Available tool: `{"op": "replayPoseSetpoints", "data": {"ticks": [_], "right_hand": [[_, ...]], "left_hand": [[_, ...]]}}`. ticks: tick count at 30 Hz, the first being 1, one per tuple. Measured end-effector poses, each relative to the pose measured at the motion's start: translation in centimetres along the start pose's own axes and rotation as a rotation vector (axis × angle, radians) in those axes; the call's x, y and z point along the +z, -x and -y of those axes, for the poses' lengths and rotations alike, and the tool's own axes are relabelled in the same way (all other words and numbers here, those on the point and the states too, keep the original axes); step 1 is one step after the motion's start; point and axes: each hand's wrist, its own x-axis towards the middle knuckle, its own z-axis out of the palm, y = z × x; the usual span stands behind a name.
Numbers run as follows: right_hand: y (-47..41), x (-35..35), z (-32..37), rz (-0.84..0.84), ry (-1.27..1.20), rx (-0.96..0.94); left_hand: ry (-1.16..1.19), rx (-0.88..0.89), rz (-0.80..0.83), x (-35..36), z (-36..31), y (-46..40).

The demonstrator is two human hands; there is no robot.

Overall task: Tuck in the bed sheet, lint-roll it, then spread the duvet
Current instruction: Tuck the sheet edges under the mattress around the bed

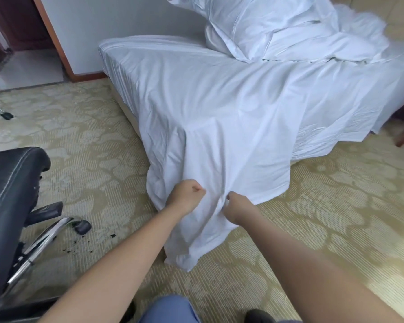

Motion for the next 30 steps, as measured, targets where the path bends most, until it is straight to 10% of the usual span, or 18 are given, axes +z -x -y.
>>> {"op": "replayPoseSetpoints", "data": {"ticks": [6,12,19,30], "right_hand": [[-0.7,-0.7,2.8,-0.053,-0.238,-0.101],[-1.6,-0.8,4.2,-0.155,-0.275,-0.102],[-2.0,0.0,4.2,-0.099,-0.322,-0.093],[-1.3,0.3,3.7,0.15,0.004,-0.163]], "left_hand": [[-0.048,-0.043,-0.492,-2.1,0.6,-1.6],[0.268,-0.255,-0.153,-2.8,0.6,-3.7],[0.288,-0.024,0.024,-1.6,-1.2,-2.1],[0.704,-0.001,0.068,-1.7,-0.8,-0.4]]}}
